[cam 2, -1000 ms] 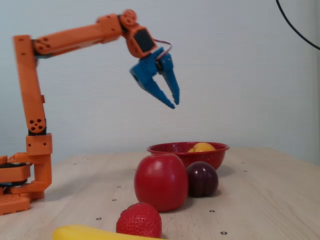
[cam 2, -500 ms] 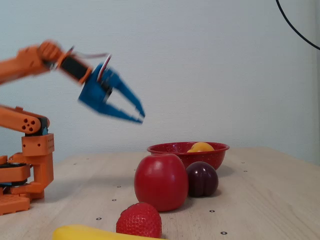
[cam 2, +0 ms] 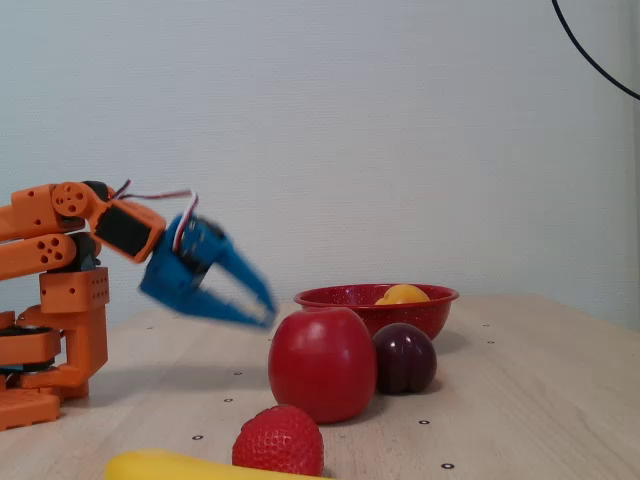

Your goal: Put the peach in the red bowl.

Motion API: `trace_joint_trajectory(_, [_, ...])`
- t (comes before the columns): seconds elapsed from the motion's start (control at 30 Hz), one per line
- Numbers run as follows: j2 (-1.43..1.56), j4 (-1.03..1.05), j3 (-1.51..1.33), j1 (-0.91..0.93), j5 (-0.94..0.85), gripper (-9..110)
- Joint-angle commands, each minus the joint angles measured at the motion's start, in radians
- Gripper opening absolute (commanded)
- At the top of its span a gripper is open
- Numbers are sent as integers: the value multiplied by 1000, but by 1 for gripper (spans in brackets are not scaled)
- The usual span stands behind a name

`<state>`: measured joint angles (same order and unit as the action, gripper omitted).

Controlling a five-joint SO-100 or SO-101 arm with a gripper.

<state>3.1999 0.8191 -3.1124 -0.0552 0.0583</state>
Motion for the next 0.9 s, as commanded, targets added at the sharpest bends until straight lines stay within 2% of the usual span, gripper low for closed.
trace_joint_trajectory(0.0, [32, 40, -8, -12, -37, 0])
trace_joint_trajectory(0.27, [32, 54, -8, -12, -94, 0])
trace_joint_trajectory(0.87, [31, 61, -8, 0, -103, 0])
